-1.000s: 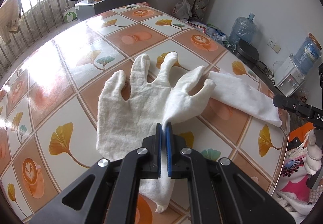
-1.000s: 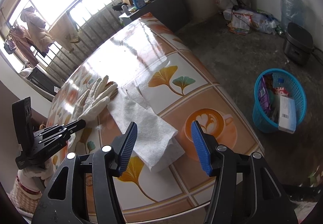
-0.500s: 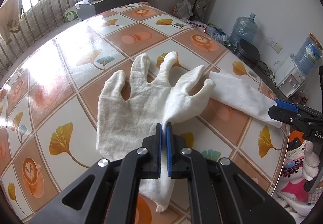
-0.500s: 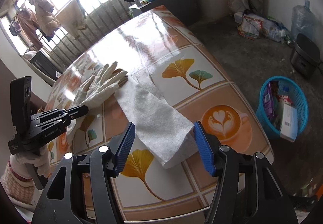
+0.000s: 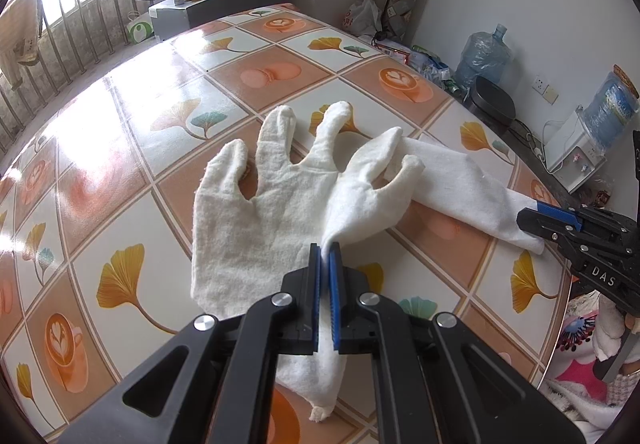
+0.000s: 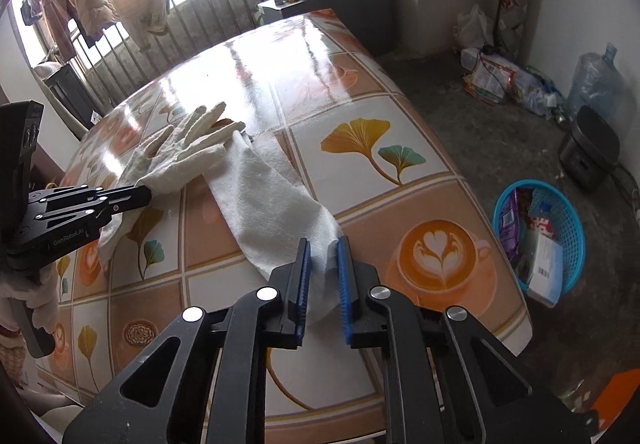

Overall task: Collect trash
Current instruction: 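Close the right gripper on the white paper towel while the left holds the glove, then lift and carry the glove and paper towel over the blue wastebasket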

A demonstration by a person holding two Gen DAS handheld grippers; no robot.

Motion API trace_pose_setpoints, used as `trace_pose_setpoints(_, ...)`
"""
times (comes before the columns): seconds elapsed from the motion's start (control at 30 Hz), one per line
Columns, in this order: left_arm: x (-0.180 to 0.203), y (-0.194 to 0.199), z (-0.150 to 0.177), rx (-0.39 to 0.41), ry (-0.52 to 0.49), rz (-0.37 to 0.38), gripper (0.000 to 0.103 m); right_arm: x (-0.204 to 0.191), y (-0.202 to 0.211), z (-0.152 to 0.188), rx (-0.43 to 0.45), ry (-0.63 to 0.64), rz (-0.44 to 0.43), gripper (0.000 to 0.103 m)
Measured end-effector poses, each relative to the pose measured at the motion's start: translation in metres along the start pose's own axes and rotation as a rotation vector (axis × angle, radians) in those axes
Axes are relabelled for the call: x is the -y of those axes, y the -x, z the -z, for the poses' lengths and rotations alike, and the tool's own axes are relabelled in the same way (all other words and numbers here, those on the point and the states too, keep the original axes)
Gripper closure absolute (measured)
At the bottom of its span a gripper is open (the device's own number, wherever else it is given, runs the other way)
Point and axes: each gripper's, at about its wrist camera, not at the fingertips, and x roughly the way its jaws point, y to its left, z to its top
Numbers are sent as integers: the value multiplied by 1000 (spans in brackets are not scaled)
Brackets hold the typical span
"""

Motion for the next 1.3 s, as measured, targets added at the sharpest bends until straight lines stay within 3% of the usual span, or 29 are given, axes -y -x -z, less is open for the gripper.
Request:
trace_pose_setpoints(0.67, 0, 1, 0, 1, -1, 2, 99, 44, 43, -12, 147, -203, -25, 103)
trace_pose_setpoints(1.3, 1, 58, -22, 196, -24, -60, 99, 40, 61, -20, 215, -201, -83, 103)
